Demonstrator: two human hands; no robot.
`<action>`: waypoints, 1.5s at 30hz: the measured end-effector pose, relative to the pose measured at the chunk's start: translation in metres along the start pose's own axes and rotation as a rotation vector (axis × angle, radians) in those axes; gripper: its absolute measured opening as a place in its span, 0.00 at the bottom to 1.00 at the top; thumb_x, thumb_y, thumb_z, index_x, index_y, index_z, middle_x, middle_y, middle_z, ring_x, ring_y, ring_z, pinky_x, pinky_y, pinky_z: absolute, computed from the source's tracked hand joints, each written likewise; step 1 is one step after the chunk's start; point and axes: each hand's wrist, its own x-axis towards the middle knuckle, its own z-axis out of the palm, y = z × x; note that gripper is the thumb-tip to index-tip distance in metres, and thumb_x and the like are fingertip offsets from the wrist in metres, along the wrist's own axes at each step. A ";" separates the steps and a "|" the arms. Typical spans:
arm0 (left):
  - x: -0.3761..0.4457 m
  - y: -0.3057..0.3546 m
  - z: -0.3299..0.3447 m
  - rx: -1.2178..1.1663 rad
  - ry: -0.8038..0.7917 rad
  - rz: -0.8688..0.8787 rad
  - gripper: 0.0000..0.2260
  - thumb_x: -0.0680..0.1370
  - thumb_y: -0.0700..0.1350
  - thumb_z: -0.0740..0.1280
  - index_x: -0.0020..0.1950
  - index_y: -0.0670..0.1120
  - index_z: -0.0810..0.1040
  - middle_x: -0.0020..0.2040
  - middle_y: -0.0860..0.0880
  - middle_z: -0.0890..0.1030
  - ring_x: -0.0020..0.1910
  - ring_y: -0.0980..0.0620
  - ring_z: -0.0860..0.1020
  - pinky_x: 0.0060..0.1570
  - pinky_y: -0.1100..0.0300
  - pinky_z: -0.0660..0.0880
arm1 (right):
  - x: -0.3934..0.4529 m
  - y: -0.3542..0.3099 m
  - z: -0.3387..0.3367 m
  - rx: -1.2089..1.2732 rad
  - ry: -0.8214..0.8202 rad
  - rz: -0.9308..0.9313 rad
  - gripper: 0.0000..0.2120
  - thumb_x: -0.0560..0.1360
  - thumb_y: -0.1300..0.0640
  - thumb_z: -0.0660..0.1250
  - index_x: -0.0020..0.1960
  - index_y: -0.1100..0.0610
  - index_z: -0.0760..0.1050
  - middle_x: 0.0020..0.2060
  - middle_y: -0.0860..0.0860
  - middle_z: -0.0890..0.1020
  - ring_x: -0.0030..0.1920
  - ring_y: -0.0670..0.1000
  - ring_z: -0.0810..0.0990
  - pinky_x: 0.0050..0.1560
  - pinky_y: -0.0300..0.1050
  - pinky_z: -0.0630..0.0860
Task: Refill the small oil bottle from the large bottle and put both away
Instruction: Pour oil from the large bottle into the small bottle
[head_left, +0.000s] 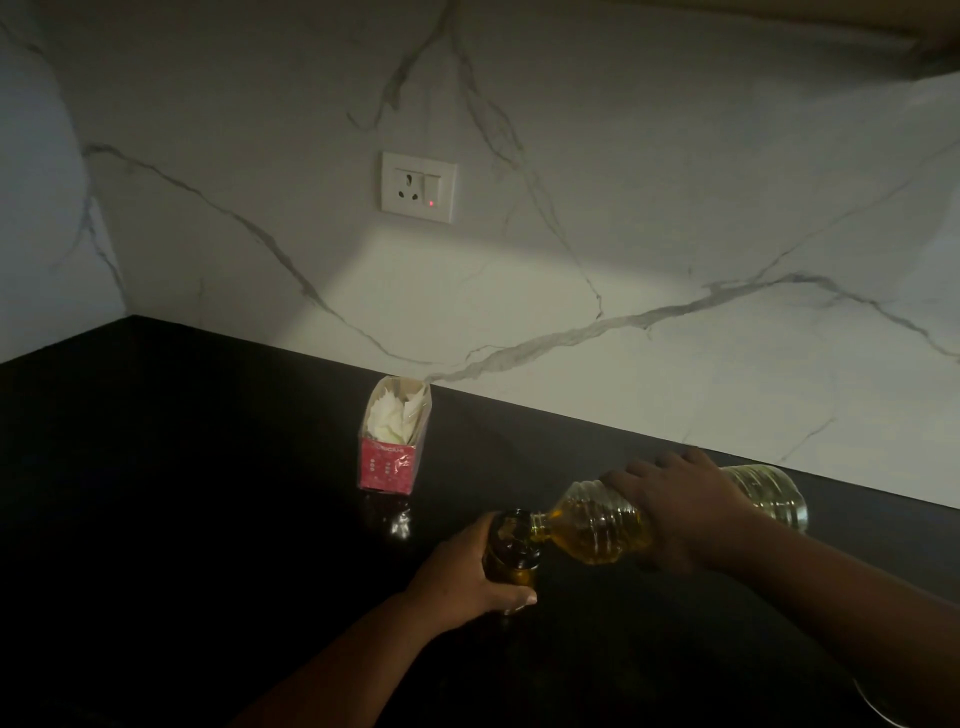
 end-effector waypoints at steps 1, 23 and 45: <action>0.000 0.000 0.000 0.003 0.001 0.003 0.36 0.62 0.62 0.79 0.60 0.78 0.61 0.64 0.63 0.74 0.66 0.60 0.73 0.68 0.51 0.71 | 0.000 0.000 0.000 0.000 0.003 0.001 0.41 0.62 0.29 0.62 0.71 0.42 0.58 0.62 0.45 0.74 0.59 0.53 0.73 0.60 0.52 0.67; -0.002 0.002 -0.001 0.004 -0.002 0.006 0.34 0.61 0.62 0.79 0.53 0.84 0.60 0.61 0.66 0.74 0.65 0.61 0.72 0.68 0.51 0.71 | 0.001 0.000 0.000 0.001 0.014 0.000 0.41 0.61 0.30 0.64 0.70 0.42 0.59 0.62 0.44 0.74 0.59 0.53 0.73 0.59 0.52 0.67; 0.000 0.001 -0.002 0.015 -0.014 -0.006 0.34 0.62 0.61 0.79 0.53 0.85 0.59 0.59 0.68 0.73 0.65 0.61 0.71 0.67 0.55 0.70 | 0.000 -0.002 -0.005 -0.005 0.014 -0.010 0.41 0.64 0.31 0.65 0.72 0.44 0.57 0.65 0.46 0.73 0.61 0.54 0.72 0.62 0.53 0.65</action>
